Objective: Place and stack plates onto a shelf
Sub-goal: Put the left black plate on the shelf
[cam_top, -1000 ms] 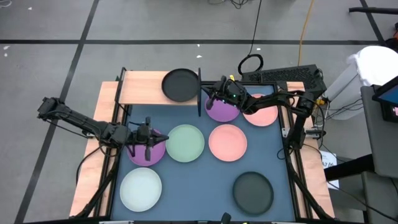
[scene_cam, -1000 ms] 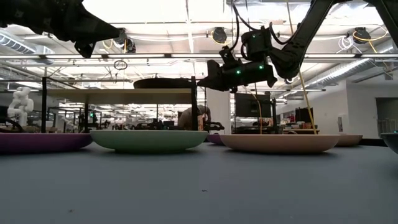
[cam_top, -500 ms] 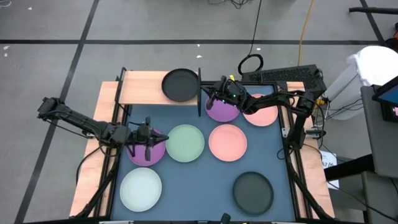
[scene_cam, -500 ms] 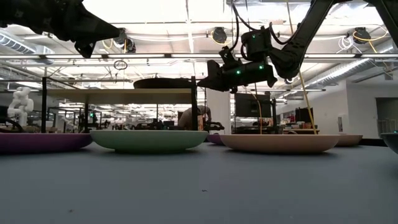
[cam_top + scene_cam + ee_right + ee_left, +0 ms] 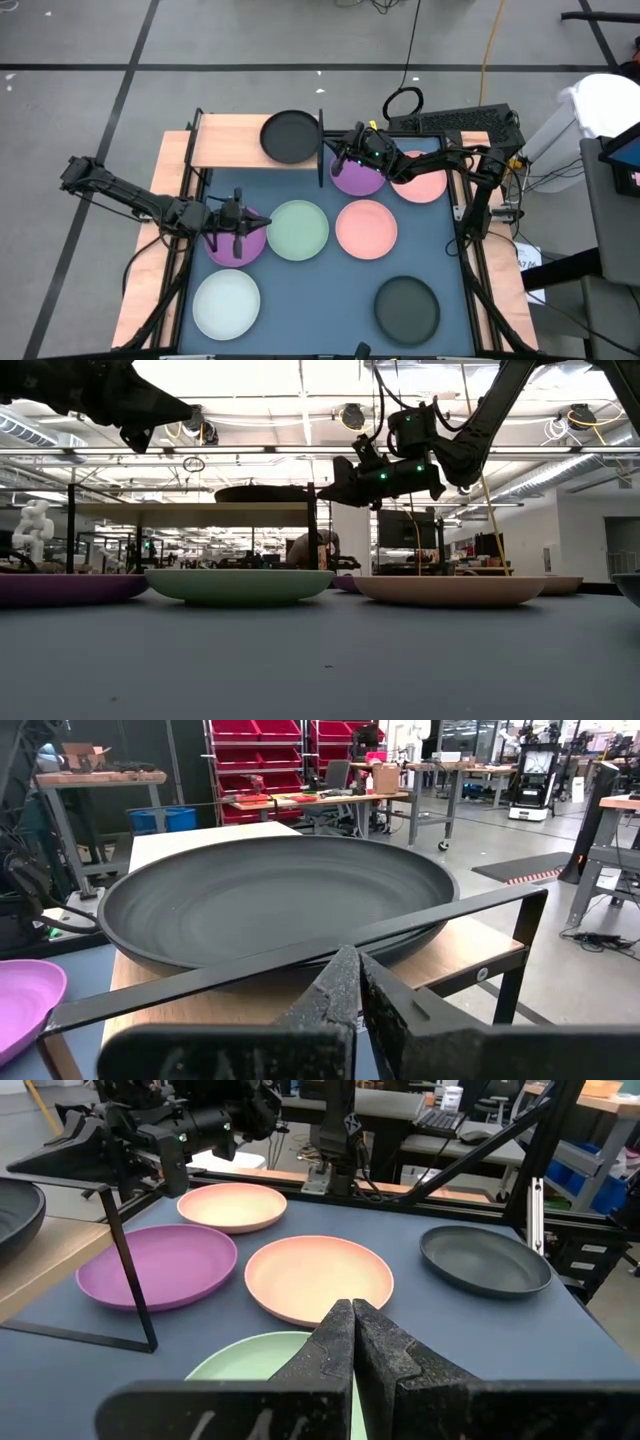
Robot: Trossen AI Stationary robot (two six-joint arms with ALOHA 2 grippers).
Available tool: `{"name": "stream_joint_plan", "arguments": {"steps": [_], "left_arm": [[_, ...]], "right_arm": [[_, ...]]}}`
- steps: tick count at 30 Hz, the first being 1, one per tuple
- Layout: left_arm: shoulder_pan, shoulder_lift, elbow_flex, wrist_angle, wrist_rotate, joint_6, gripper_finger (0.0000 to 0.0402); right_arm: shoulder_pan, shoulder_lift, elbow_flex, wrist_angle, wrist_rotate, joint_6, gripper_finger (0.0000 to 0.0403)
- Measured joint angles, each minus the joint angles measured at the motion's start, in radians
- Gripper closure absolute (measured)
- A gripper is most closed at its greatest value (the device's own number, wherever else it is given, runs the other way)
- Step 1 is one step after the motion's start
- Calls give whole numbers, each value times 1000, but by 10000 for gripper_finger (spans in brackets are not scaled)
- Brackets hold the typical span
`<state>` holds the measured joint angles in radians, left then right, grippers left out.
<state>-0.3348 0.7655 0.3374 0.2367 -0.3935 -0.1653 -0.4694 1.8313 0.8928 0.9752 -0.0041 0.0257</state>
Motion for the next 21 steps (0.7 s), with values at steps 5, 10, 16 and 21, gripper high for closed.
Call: {"name": "stream_joint_plan", "arguments": {"steps": [5, 10, 16, 21], "left_arm": [[0, 0, 0, 0, 0, 4, 400], [0, 0, 0, 0, 0, 5, 400], [0, 0, 0, 0, 0, 5, 400], [0, 0, 0, 0, 0, 5, 400]], "right_arm": [[0, 0, 0, 0, -2, -1, 403], [-2, 0, 0, 0, -24, -9, 403], [-2, 0, 0, 2, -24, -11, 403], [-3, 0, 0, 4, -24, -12, 403]]}}
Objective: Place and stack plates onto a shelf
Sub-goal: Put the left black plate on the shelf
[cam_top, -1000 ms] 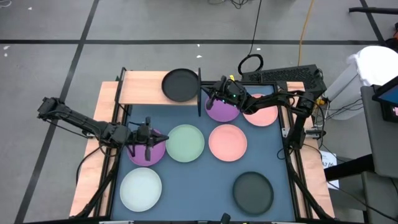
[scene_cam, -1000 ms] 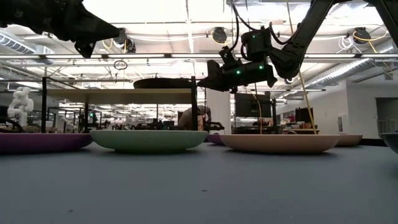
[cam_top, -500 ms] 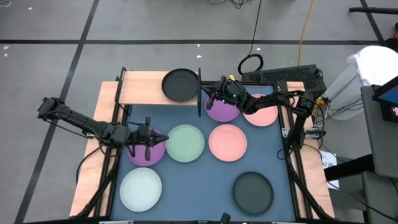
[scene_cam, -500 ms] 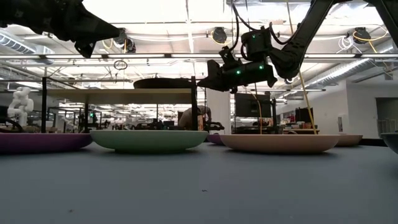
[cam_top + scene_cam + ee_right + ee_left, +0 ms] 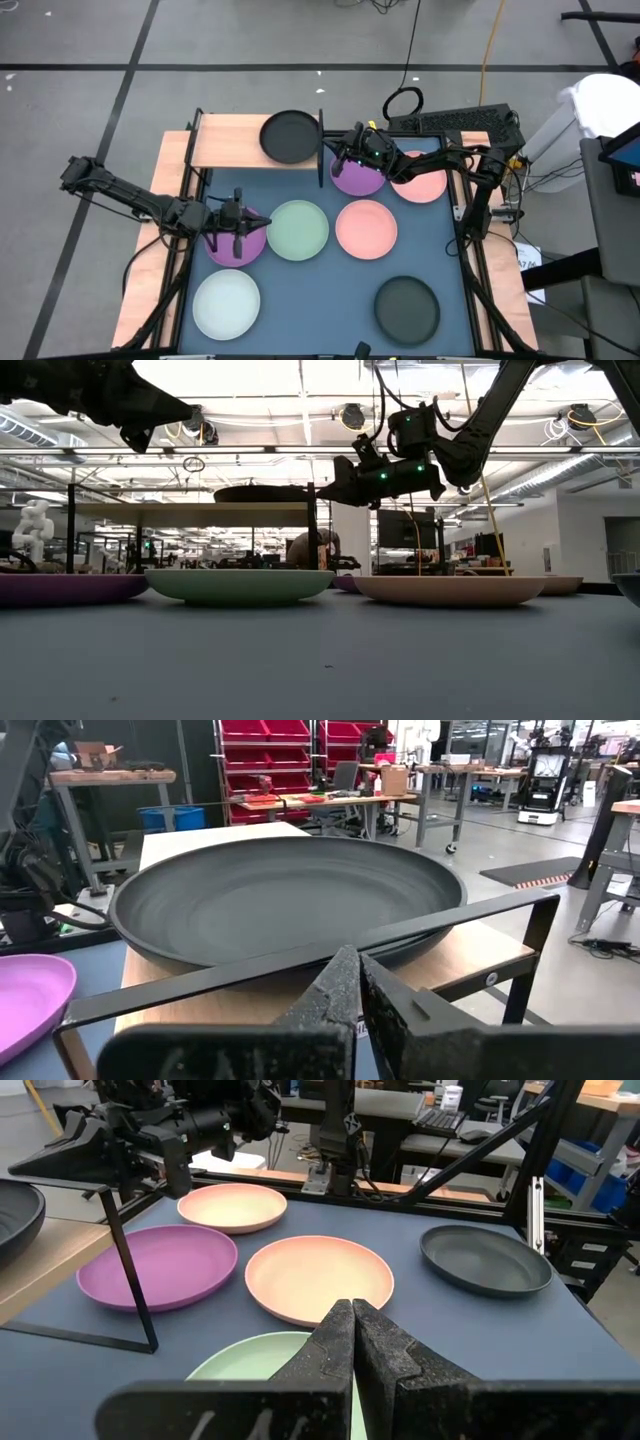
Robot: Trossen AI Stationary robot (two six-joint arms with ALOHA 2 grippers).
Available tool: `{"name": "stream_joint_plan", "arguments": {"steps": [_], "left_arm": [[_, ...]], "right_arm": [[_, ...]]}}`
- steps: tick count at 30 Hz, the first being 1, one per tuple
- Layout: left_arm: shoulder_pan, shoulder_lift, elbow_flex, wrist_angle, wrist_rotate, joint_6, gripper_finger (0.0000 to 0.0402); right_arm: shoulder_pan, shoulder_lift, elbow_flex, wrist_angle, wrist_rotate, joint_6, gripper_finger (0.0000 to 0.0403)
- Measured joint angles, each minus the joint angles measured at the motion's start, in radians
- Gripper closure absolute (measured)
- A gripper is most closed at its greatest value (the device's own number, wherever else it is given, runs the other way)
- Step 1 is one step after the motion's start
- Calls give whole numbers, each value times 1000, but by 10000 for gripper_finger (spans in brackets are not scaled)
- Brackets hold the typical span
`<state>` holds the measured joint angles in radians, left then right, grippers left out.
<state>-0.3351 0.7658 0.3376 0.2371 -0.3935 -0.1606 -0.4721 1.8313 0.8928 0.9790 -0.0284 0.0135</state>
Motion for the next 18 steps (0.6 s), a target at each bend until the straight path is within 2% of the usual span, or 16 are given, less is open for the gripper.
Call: {"name": "stream_joint_plan", "arguments": {"steps": [5, 9, 18], "left_arm": [[0, 0, 0, 0, 0, -2, 400], [0, 0, 0, 0, 0, -10, 400], [0, 0, 0, -1, 0, -22, 400]], "right_arm": [[0, 0, 0, 0, 6, -29, 403], [-4, 0, 0, 12, 74, -34, 403], [-13, 0, 0, 11, 76, -18, 403]]}}
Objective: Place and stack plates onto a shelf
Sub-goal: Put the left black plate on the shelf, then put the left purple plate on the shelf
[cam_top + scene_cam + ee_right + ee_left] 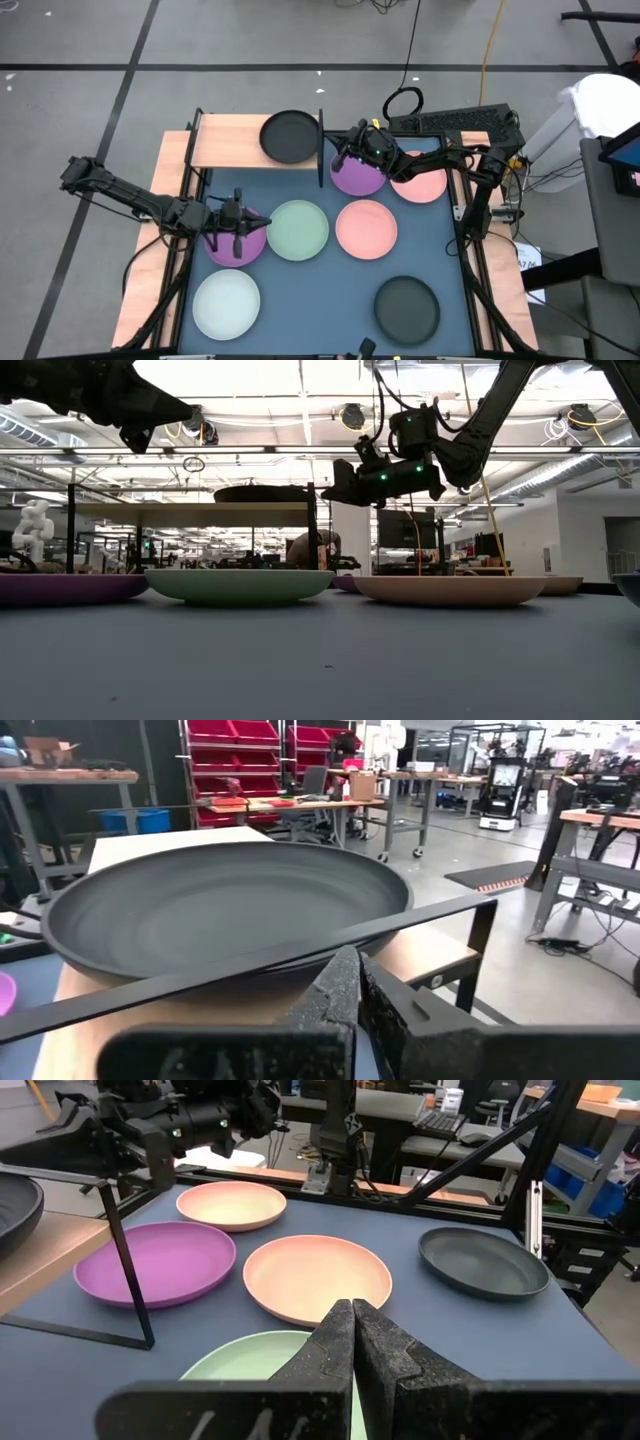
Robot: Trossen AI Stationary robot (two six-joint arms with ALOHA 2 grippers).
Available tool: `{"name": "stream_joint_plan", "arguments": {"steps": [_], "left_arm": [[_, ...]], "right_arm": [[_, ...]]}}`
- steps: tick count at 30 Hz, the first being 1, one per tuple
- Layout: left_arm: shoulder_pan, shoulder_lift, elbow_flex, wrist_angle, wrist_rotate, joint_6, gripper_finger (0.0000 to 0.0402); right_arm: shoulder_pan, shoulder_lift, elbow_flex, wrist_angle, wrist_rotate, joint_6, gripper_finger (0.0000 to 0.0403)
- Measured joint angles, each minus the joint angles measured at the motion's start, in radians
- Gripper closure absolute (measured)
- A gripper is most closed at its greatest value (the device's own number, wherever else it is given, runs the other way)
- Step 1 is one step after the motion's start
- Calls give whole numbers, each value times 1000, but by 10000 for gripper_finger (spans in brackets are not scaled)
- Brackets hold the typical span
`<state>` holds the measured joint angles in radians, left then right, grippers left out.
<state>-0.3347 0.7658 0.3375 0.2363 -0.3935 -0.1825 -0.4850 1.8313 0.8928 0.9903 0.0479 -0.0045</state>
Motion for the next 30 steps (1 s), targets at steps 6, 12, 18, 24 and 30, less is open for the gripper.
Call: {"name": "stream_joint_plan", "arguments": {"steps": [6, 12, 18, 24, 30], "left_arm": [[0, 0, 0, 0, 0, 0, 400], [0, 0, 0, 3, 0, 16, 400], [0, 0, 0, 7, 0, 21, 400], [0, 0, 0, 4, 0, 16, 400], [0, 0, 0, -12, 0, 11, 400]], "right_arm": [[0, 0, 2, 0, 0, 15, 403], [2, 13, 3, -7, 0, 35, 403], [7, 81, 32, 34, -25, 53, 403], [15, 119, 65, 30, -21, 45, 403], [16, 102, 62, 6, -18, 36, 403]]}}
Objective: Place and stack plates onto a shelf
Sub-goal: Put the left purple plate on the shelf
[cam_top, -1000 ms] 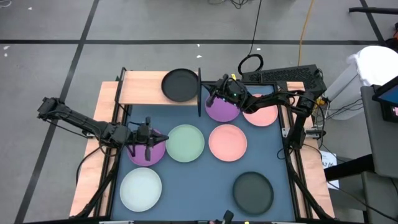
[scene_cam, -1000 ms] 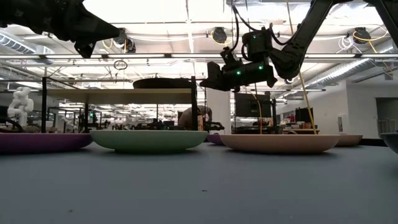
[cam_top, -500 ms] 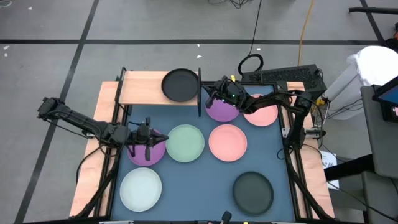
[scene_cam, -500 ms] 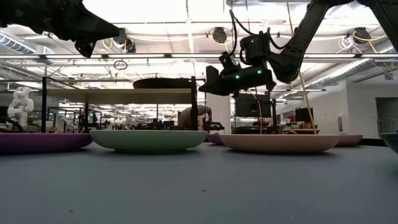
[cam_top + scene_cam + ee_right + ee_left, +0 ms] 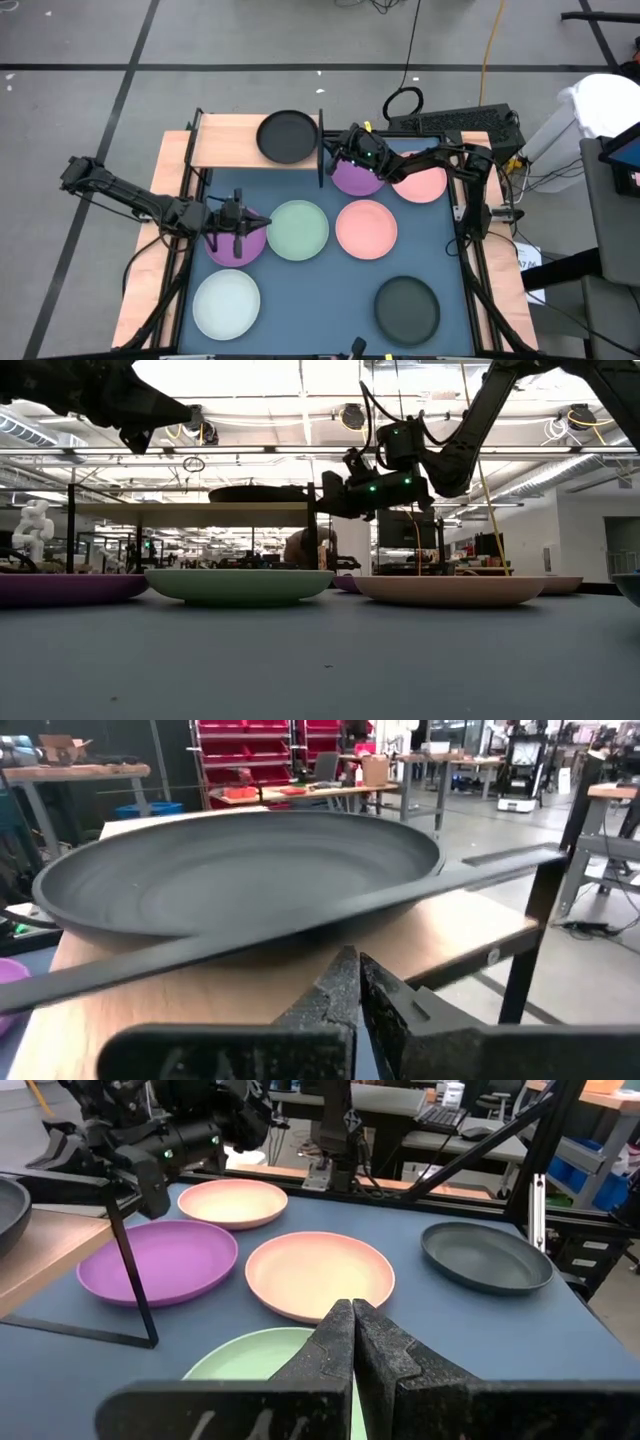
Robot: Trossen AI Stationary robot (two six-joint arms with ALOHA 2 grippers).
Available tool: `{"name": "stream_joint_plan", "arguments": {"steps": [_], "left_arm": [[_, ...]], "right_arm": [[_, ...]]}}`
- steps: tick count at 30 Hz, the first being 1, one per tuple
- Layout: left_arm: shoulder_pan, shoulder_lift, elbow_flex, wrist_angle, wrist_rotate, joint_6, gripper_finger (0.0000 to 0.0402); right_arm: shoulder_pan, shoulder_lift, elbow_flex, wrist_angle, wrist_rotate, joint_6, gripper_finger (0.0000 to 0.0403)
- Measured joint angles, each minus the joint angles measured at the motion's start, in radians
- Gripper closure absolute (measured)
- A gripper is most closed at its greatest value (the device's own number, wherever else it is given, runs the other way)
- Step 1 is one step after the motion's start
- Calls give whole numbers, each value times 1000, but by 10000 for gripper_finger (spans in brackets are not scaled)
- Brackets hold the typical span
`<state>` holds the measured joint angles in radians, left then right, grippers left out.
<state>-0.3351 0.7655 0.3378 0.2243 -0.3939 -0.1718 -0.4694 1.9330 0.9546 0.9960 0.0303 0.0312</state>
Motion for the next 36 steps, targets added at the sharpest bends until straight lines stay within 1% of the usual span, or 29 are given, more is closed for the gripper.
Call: {"name": "stream_joint_plan", "arguments": {"steps": [2, 4, 8, 12, 17, 20, 22, 25, 29, 31, 33, 36], "left_arm": [[0, 0, 0, -14, 0, -14, 400], [0, 0, 0, -36, 0, -34, 400], [0, 0, 0, -78, 0, -71, 400], [0, 0, 0, -100, 0, -99, 400], [-2, 0, 0, -134, 0, -141, 400], [-4, 0, 0, -189, 1, -204, 400], [-9, 0, 0, -241, 9, -251, 400], [-20, 0, 0, -299, 26, -311, 400], [-64, 0, 0, -369, 81, -393, 400], [-102, 0, 0, -403, 98, -433, 400], [-143, 2, 0, -428, 99, -465, 395], [-200, 35, 0, -433, 99, -535, 367]], "right_arm": [[0, -17, -2, -40, 8, -12, 403], [0, -40, -2, -88, 47, -29, 403], [5, -119, -3, -252, 73, -55, 403], [27, -259, -2, -468, 77, -86, 403], [69, -477, -2, -798, 77, -76, 403], [124, -593, -7, -1003, 73, -48, 403], [174, -664, -36, -1085, 69, -24, 403], [265, -772, -127, -1090, 64, 26, 403], [375, -900, -268, -945, 43, 93, 403], [406, -952, -311, -876, 42, 98, 403], [427, -998, -335, -846, 44, 89, 403], [436, -1045, -350, -841, 46, 84, 403]]}}
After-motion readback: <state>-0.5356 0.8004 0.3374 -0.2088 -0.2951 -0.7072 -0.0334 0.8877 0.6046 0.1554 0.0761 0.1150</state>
